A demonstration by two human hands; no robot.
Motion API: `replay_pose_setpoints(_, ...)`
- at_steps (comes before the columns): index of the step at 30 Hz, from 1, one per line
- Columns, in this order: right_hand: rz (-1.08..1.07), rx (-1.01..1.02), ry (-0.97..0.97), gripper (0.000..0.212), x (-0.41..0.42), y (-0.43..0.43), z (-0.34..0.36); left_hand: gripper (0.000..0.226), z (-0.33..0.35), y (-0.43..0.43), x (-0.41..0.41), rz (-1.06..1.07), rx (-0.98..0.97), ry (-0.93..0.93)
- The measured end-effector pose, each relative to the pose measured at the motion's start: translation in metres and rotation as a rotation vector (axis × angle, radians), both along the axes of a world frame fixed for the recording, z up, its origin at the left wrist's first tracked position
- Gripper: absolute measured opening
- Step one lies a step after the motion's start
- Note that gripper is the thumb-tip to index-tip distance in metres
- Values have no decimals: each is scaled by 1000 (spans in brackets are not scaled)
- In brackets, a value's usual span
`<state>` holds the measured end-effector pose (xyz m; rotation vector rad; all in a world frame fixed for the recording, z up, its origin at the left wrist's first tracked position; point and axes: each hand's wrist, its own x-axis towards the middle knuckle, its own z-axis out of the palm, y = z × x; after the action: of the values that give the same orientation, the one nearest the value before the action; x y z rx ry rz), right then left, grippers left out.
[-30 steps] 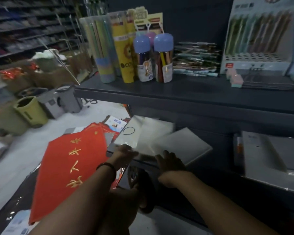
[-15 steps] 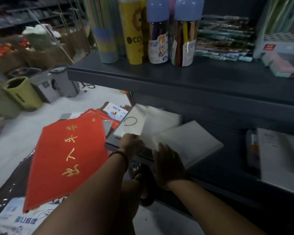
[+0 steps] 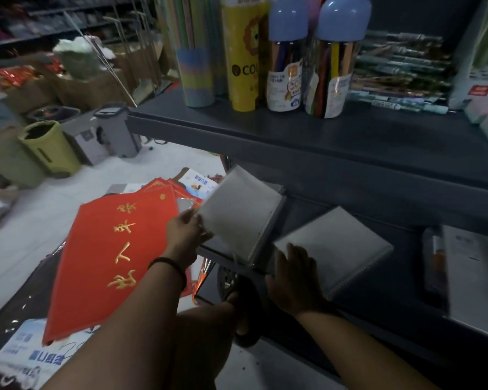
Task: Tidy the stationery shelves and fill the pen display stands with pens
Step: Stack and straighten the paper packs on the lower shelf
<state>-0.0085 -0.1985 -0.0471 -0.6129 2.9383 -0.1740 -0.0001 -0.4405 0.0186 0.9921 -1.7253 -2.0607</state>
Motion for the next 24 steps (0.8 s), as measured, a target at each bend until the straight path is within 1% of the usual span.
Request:
replay_pose_setpoints(2,9,-100,68,64,-6,-17,7,33,-1,-2,-4,60,31,16)
replay_pose_setpoints(4,-20,-186,67,69,-11,-33,7,30,-3,-1,-9,103,52,38)
replay_pose_setpoints(6,-49,-237,16,73,-16,-46,3,29,-7,-2,-12,111,-9,36)
replay_pose_setpoints(8,-74,-287,-17,75,-20,-54,-1,25,-16,-7,-16,84,-101,-17)
replay_pose_setpoints(10,-80,-307,-25,75,-24,-59,-1,36,-20,-8,-15,2,-159,-80)
replay_pose_setpoints(12,-85,-290,-8,74,-26,-64,0,54,-21,-8,-15,-102,-210,-95)
replay_pose_setpoints(13,-87,-274,7,72,-26,-66,0,60,-23,-8,-14,-137,-241,-112)
replay_pose_setpoints(16,-87,-217,51,70,-26,-73,1,43,-28,-9,-9,-282,-413,-209)
replay_pose_setpoints(18,-87,-189,74,68,-30,-76,0,25,-34,-9,-11,-365,-529,-280)
replay_pose_setpoints(19,-88,-175,87,65,-33,-78,-1,19,-36,-8,-13,-409,-593,-318)
replay_pose_setpoints(21,-83,-154,105,60,-39,-80,0,19,-39,-6,-17,-514,-708,-405)
replay_pose_setpoints(24,-43,-148,126,58,-42,-82,-4,25,-37,4,-19,-618,-804,-467)
